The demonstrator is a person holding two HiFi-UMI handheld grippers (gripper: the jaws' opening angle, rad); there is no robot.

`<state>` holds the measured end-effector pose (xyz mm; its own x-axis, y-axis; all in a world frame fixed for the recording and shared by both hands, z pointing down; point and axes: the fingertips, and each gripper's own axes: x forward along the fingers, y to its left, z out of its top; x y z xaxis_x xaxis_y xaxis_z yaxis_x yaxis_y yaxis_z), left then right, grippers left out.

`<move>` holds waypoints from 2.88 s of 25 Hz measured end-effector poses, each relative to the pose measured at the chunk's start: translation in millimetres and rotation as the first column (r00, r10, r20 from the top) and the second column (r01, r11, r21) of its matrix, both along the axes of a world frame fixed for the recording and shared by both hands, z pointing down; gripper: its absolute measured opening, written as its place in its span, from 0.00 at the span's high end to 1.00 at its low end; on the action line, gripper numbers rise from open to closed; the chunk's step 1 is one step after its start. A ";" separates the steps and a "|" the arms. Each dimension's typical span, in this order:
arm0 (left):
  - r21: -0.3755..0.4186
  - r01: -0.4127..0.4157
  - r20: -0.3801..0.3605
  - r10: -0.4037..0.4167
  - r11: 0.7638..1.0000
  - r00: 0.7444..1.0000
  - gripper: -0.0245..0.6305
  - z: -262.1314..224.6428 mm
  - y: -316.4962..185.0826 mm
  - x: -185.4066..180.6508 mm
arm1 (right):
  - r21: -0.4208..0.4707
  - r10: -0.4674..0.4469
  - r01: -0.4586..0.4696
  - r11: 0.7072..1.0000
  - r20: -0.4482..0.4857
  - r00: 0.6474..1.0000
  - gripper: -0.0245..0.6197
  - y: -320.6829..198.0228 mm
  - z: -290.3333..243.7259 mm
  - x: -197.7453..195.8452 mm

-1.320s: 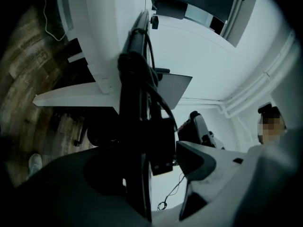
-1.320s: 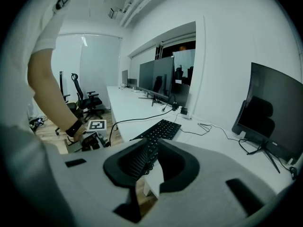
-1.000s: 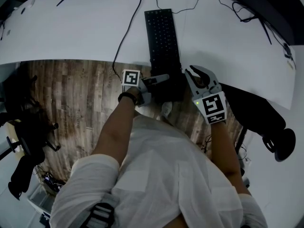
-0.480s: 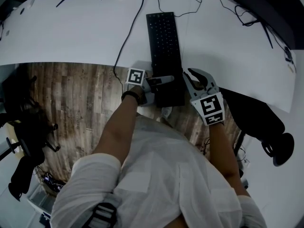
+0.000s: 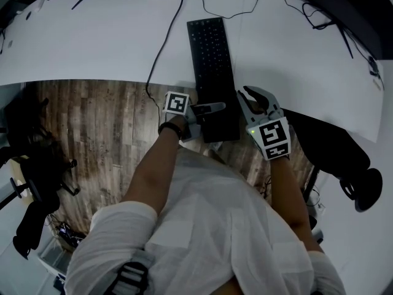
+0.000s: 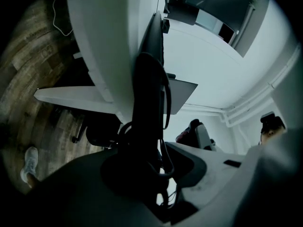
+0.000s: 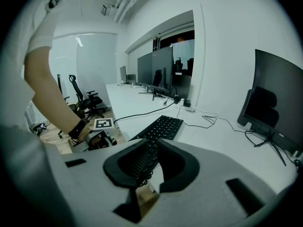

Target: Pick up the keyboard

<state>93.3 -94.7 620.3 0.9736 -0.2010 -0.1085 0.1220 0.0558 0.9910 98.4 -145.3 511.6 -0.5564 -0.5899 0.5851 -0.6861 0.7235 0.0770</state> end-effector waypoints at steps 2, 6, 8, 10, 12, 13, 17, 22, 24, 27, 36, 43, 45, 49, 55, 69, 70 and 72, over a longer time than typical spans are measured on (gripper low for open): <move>0.003 -0.014 0.017 0.014 1.000 1.000 0.78 2.6 17.8 3.2 | 0.005 0.004 -0.004 1.000 0.004 1.000 0.85 2.8 -2.1 2.6; 0.021 -0.039 0.053 0.038 0.999 0.998 0.80 -0.1 45.0 9.5 | 0.007 0.018 -0.018 1.000 -0.003 1.000 0.86 8.5 -1.7 13.9; 0.073 -0.062 0.080 0.056 0.995 0.995 0.81 -0.7 51.7 11.7 | 0.010 0.023 -0.023 1.000 -0.003 1.000 0.86 10.7 -1.8 18.0; 0.081 -0.077 0.092 0.069 0.994 0.993 0.82 -6.7 57.2 13.6 | 0.013 0.028 -0.028 1.000 0.000 1.000 0.86 13.0 -2.5 20.2; 0.116 -0.098 0.124 0.083 0.988 0.989 0.82 -10.8 59.1 14.5 | 0.020 0.032 -0.033 0.999 0.015 0.999 0.86 14.3 -7.1 18.9; 0.150 -0.114 0.149 0.091 0.982 0.985 0.82 -11.8 58.6 14.4 | 0.023 0.035 -0.035 0.999 0.020 0.999 0.86 14.7 -9.7 18.3; 0.215 -0.153 0.194 0.111 0.965 0.975 0.82 -28.1 53.1 13.7 | 0.039 0.045 -0.046 0.998 0.036 0.998 0.86 16.1 -20.6 17.7; 0.247 -0.130 0.216 0.077 0.960 0.973 0.82 -65.4 37.8 9.7 | 0.066 0.085 -0.089 0.994 0.069 0.994 0.86 18.5 -44.6 28.4; 0.252 -0.118 0.204 0.067 0.960 0.977 0.82 -85.0 31.6 9.9 | 0.077 0.109 -0.116 0.990 0.092 0.990 0.86 18.3 -57.7 35.5; 0.259 -0.133 0.222 0.075 0.957 0.972 0.82 -110.6 25.7 10.6 | 0.108 0.142 -0.155 0.982 0.122 0.982 0.86 19.8 -79.1 44.8; 0.276 -0.204 0.215 0.146 0.939 0.966 0.82 -178.7 24.0 31.4 | 0.205 0.274 -0.331 0.921 0.261 0.926 0.88 34.2 -137.6 76.1; 0.270 -0.252 0.234 0.191 0.929 0.953 0.82 -190.0 26.5 39.6 | 0.233 0.382 -0.474 0.849 0.350 0.856 0.95 42.5 -163.1 108.0; 0.260 -0.272 0.241 0.211 0.926 0.947 0.82 -191.1 27.9 40.0 | 0.242 0.392 -0.492 0.836 0.363 0.845 0.95 42.8 -168.0 110.4; 0.251 -0.294 0.237 0.236 0.922 0.942 0.82 -194.0 26.3 40.7 | 0.253 0.400 -0.497 0.830 0.352 0.846 0.96 41.9 -169.4 108.7; 0.261 -0.308 0.236 0.249 0.915 0.939 0.82 -199.9 20.0 38.5 | 0.280 0.402 -0.491 0.825 0.319 0.858 0.96 38.6 -171.5 101.8; 0.266 -0.320 0.232 0.262 0.909 0.937 0.82 -207.7 19.1 38.8 | 0.291 0.425 -0.517 0.805 0.325 0.845 0.96 41.8 -180.0 108.0; 0.266 -0.323 0.233 0.265 0.908 0.936 0.82 -207.9 20.0 39.1 | 0.291 0.426 -0.518 0.804 0.325 0.844 0.96 42.0 -180.4 108.3; 0.262 -0.325 0.227 0.269 0.909 0.936 0.82 -210.2 21.2 40.0 | 0.291 0.427 -0.519 0.804 0.325 0.844 0.96 41.7 -180.8 108.2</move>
